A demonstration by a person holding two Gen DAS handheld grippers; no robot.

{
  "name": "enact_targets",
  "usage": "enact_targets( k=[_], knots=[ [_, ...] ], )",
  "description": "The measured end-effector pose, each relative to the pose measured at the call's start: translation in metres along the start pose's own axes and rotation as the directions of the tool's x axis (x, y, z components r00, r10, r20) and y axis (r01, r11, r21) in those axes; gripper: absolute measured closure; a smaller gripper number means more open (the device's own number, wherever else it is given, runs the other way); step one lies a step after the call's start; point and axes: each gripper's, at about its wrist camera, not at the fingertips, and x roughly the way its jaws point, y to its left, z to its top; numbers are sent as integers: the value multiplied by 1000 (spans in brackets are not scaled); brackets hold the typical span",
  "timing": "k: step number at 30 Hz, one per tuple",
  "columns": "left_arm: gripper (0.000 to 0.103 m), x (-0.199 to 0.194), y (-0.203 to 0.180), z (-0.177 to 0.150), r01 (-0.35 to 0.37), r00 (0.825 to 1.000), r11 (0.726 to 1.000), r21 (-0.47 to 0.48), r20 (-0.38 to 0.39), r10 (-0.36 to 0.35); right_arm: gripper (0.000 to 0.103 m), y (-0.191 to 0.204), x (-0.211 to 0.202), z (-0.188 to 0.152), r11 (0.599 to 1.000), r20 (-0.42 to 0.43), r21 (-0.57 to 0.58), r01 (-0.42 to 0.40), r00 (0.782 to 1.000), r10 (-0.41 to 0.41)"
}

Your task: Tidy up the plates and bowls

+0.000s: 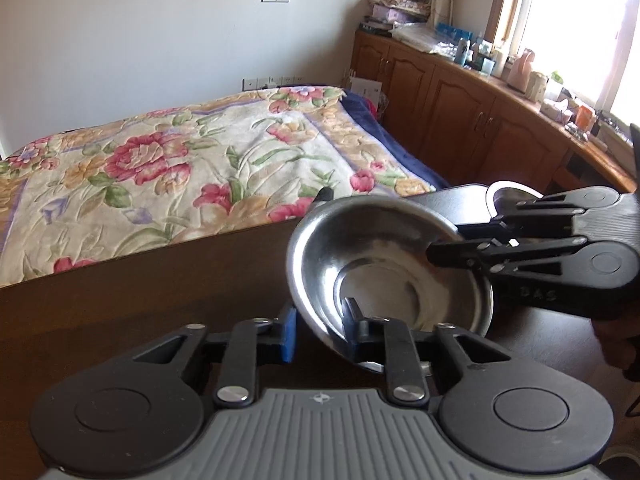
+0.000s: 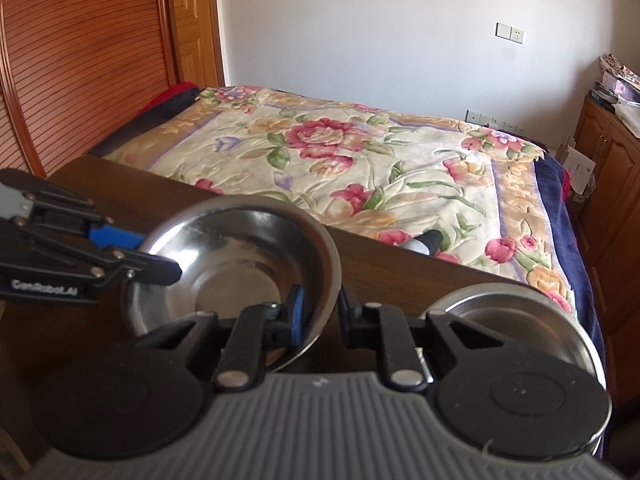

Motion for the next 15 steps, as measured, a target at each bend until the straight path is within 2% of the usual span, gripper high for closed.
enact_targets(
  k=[15],
  knots=[
    [89, -33, -8, -16, 29, 999, 1000, -5, 25, -29, 89, -1, -23, -11, 994, 58, 107, -34, 998, 28]
  ],
)
